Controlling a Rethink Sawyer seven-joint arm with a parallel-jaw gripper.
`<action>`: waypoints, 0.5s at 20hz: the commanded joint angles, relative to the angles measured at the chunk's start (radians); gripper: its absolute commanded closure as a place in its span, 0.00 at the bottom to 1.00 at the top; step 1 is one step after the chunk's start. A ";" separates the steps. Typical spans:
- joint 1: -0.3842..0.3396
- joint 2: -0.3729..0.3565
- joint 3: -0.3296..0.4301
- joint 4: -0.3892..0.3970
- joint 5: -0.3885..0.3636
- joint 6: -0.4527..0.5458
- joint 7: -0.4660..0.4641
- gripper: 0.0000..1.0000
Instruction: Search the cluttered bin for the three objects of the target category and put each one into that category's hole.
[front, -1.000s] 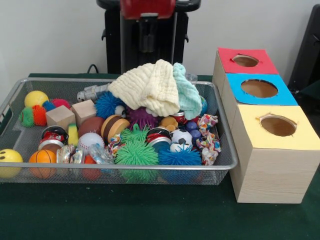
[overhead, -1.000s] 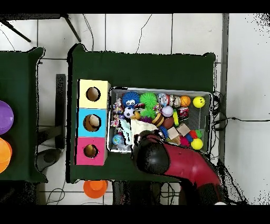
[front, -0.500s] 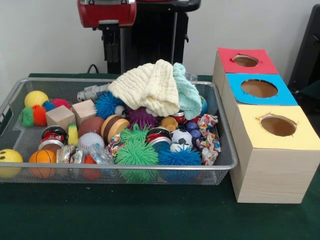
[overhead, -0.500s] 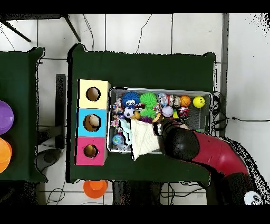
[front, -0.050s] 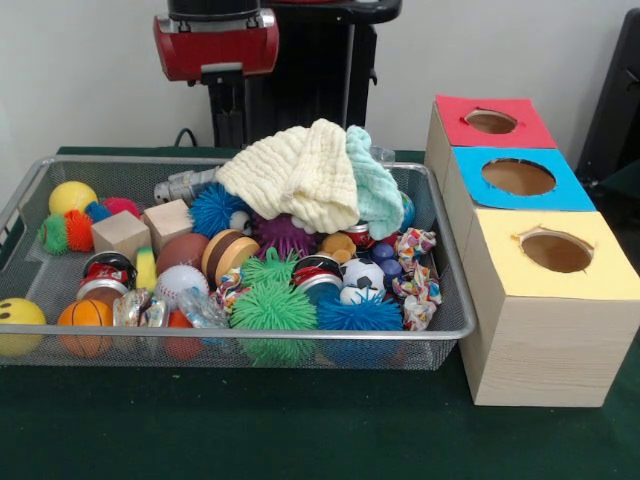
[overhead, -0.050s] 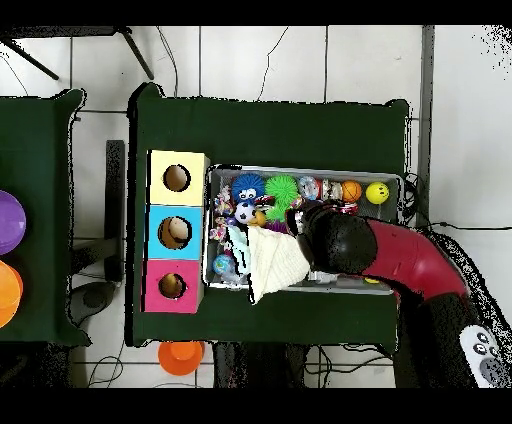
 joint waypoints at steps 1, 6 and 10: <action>0.029 0.076 0.075 -0.118 -0.016 0.125 0.002 1.00; -0.005 0.067 0.093 -0.107 0.009 0.124 -0.005 1.00; 0.015 0.085 0.077 -0.116 0.008 0.111 0.038 1.00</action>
